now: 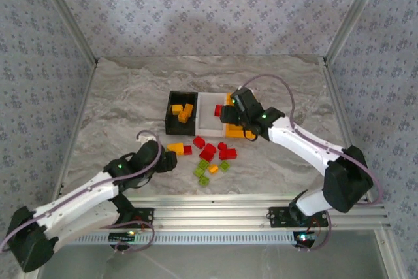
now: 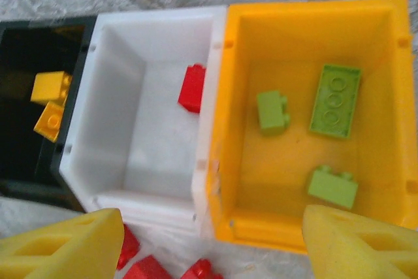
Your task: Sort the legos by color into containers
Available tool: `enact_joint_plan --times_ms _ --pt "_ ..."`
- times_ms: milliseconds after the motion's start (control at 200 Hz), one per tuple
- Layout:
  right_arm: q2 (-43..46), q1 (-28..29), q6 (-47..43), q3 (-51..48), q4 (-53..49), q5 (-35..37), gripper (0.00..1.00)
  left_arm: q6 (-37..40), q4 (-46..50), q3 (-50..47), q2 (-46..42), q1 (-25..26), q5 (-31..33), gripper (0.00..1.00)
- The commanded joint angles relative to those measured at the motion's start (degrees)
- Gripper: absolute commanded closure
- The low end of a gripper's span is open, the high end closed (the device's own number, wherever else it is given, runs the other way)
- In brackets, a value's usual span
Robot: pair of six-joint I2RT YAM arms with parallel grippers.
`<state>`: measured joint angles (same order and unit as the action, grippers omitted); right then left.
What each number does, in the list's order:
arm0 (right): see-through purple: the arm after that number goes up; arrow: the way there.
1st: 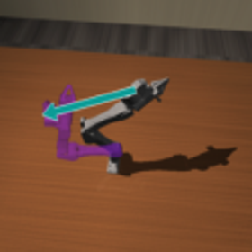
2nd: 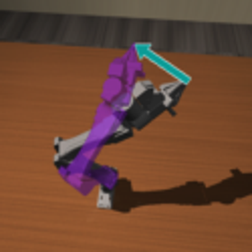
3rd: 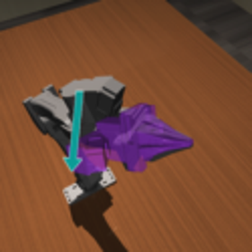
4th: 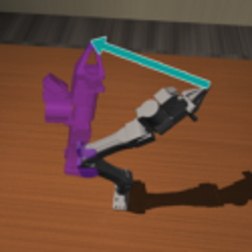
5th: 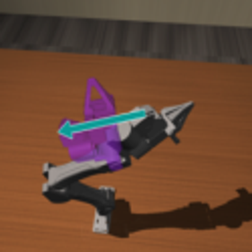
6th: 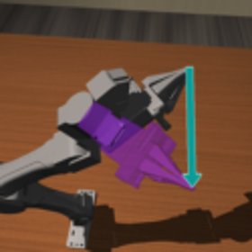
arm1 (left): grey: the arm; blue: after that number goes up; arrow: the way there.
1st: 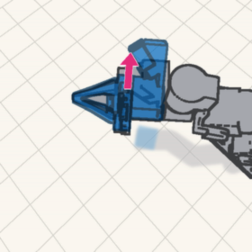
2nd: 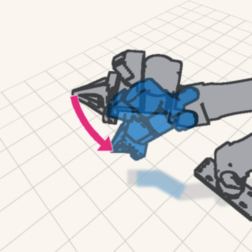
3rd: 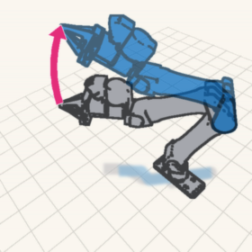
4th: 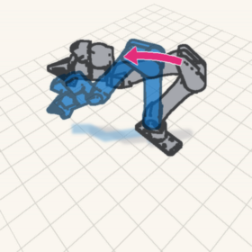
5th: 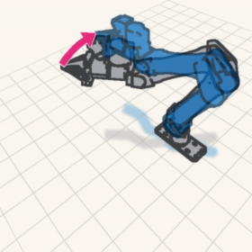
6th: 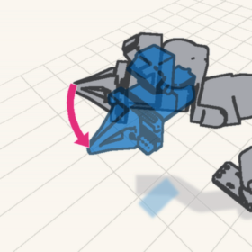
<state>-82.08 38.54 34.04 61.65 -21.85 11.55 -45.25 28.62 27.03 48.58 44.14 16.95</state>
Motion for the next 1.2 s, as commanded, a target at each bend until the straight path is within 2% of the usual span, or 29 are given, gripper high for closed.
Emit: enact_joint_plan --times_ms 0,315,610,725,959,1194 --pt "1.57 1.3 1.55 -2.72 0.99 1.66 0.26 3.64 -5.22 0.37 5.76 -4.0 -1.51 0.13" --pt "3.99 1.31 3.89 -4.43 0.67 3.59 0.26 7.38 -10.76 5.46 26.02 -8.09 -1.63 0.25" --pt "5.09 0.67 3.8 -5.04 1.39 3.38 0.25 9.21 -14.57 7.92 31.14 -8.98 2.29 0.28" --pt "5.26 0.65 3.75 -5.13 1.07 3.57 0.25 9.75 -15.18 8.66 32.91 -9.05 2.14 0.39" --pt "6.07 0.22 3.88 -6.01 1.07 3.94 0.26 9.06 -14.92 6.42 31.09 -8.96 0.63 0.52" --pt "7.17 -0.22 4.67 -7.47 1.22 4.25 0.25 7.39 -8.54 5.2 19.39 -5.83 -0.09 0.61"
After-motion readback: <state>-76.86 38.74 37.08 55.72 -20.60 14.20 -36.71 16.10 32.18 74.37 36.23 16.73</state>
